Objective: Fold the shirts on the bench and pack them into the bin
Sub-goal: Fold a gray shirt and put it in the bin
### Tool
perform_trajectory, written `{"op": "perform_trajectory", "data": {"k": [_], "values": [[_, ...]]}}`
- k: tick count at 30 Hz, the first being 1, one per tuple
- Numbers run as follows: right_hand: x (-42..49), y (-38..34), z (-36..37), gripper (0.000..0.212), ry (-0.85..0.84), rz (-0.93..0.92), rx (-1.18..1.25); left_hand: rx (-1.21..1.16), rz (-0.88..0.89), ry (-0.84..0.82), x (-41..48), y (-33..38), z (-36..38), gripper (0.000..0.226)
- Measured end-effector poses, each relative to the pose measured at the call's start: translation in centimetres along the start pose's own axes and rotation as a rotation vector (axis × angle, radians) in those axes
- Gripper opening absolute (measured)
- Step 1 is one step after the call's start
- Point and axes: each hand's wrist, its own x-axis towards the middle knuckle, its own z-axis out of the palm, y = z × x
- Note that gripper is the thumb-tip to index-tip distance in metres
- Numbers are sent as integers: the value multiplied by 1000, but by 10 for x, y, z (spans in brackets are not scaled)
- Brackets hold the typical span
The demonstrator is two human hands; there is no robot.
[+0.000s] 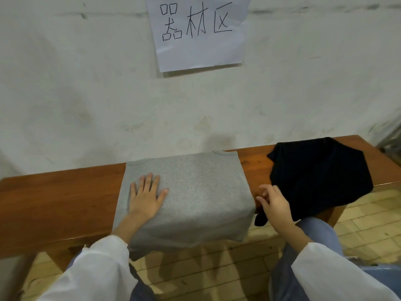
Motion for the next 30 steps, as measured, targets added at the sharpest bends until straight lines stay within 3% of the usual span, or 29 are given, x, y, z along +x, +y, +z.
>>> {"op": "perform_trajectory", "data": {"k": [2,4,6,7,10,12,15,16,18,19,21,23,26,28,30], "values": [[-4,2,1,19,39,-90,-126,-11,-7,54,-8,7,2,66],[-11,8,4,22,68,-370,-274,-42,28,111,-21,14,6,73],[-17,20,7,38,7,-639,-413,-35,73,85,-32,18,10,84],[-18,26,7,48,-34,-674,-434,-27,75,70,-34,18,11,86],[-24,29,4,61,-8,-578,-372,-13,40,53,-34,19,11,75],[-34,18,7,41,101,-551,-310,-68,71,229,-44,31,9,61],[-56,5,29,22,-28,-624,-222,-208,381,567,-78,52,30,33],[-63,3,39,17,-135,-597,-174,-254,485,547,-88,58,43,28],[-72,0,53,14,-358,-402,-116,-337,548,311,-109,65,61,22],[-74,1,60,13,-450,-257,-102,-378,485,209,-115,64,70,20],[-70,6,78,14,-617,19,-56,-455,175,-17,-110,46,101,17],[-63,6,88,28,-701,187,14,-578,-213,-197,-98,20,120,15],[-50,10,97,53,-706,398,140,-1024,-850,-428,-87,-18,124,17],[-40,14,101,68,-621,528,217,-1209,-1075,-436,-87,-38,119,13],[-29,19,108,73,-574,590,213,-1193,-1106,-320,-79,-58,122,15]]}}
